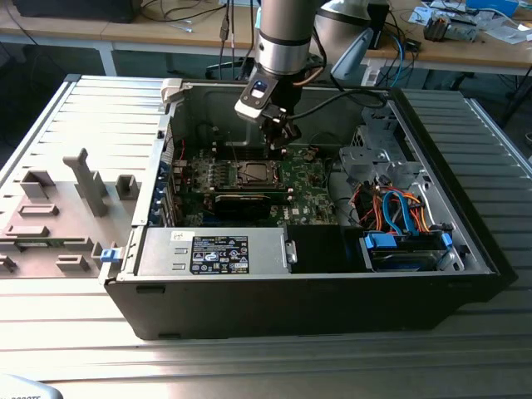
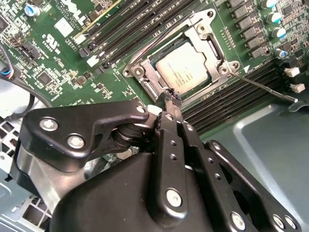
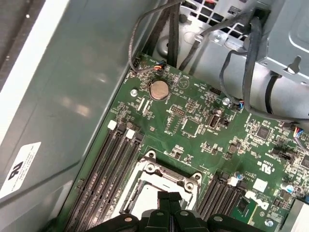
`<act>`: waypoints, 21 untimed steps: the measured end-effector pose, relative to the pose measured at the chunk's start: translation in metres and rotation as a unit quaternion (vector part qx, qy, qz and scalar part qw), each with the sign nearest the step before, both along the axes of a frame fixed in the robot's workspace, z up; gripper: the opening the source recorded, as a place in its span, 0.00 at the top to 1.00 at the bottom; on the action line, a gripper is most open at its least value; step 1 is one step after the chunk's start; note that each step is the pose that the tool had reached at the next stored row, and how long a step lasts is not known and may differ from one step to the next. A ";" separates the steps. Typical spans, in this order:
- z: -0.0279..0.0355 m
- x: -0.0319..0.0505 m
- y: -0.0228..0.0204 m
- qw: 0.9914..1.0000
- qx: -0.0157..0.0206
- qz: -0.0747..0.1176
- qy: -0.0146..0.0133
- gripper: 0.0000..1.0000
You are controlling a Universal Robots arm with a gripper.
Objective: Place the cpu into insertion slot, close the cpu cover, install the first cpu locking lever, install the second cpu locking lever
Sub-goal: 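Install the first cpu locking lever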
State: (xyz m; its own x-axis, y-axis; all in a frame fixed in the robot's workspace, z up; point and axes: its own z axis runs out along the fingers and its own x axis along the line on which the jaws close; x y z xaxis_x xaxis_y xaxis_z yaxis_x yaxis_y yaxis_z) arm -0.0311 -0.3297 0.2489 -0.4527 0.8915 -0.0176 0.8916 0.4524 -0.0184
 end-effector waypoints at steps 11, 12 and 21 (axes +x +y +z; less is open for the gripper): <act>0.0000 0.0000 0.0000 0.999 0.000 0.048 0.000 0.89; 0.0000 0.0000 0.0000 0.999 0.000 0.052 0.000 0.89; 0.0000 0.0000 0.0000 0.996 0.000 0.086 0.000 0.89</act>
